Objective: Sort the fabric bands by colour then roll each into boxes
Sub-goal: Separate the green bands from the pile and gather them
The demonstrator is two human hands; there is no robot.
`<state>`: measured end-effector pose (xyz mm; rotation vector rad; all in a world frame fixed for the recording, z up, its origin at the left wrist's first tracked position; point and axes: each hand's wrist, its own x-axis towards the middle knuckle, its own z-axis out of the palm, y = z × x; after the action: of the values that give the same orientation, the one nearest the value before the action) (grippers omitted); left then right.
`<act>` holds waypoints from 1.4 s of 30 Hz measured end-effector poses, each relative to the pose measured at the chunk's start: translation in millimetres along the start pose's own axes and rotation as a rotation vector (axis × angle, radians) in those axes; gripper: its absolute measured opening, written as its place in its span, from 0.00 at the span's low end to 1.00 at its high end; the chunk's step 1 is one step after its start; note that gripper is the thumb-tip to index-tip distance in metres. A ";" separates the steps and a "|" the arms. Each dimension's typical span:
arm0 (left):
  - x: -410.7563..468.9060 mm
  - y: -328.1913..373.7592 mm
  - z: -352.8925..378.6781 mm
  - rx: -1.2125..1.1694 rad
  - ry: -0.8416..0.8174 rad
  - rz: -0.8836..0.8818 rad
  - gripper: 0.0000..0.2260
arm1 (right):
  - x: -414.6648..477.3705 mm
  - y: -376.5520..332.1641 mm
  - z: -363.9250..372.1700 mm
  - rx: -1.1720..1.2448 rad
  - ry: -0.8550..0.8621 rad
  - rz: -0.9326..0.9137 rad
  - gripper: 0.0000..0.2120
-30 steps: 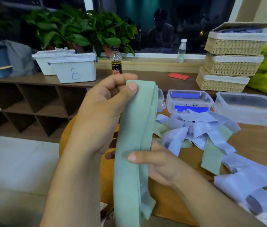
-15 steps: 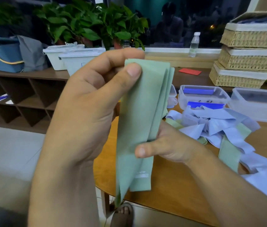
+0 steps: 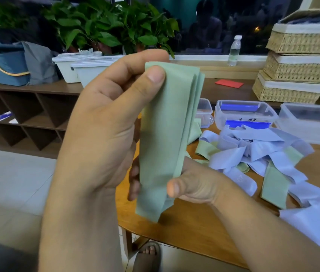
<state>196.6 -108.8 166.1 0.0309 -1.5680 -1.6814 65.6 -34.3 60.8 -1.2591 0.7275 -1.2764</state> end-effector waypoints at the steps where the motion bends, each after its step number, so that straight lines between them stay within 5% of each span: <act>1: 1.9 -2.2 -3.1 0.006 0.010 -0.001 0.08 | -0.2 2.9 -1.2 0.017 -0.021 0.006 0.32; 9: 11.4 -17.8 -15.2 0.057 0.057 0.009 0.08 | -3.0 12.7 -8.3 0.065 0.008 0.125 0.25; 12: 26.0 -41.8 -33.7 0.151 0.190 -0.012 0.07 | -7.8 20.4 -13.0 0.105 0.035 0.219 0.21; 17: 43.9 -99.2 -79.0 0.276 0.520 -0.143 0.05 | -34.7 33.1 -29.6 0.081 0.271 0.375 0.29; 24: 47.1 -144.5 -119.7 0.314 0.760 -0.255 0.06 | -49.8 36.9 -39.6 -0.007 0.599 0.495 0.20; 28: 73.6 -157.5 -141.4 0.352 0.765 -0.213 0.05 | -27.1 24.4 -44.9 -0.029 0.837 0.393 0.14; 33: 128.8 -175.8 -172.3 0.470 0.751 -0.196 0.05 | 17.3 0.9 -90.7 -0.415 0.986 0.253 0.15; 42: 147.1 -255.4 -209.6 0.976 0.527 -0.403 0.06 | 38.0 44.8 -154.6 -0.938 0.961 0.529 0.16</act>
<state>73.4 -391.1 -23.3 1.2429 -1.8548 -0.8831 -57.6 -119.7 -8.8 -0.9325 2.3733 -1.0477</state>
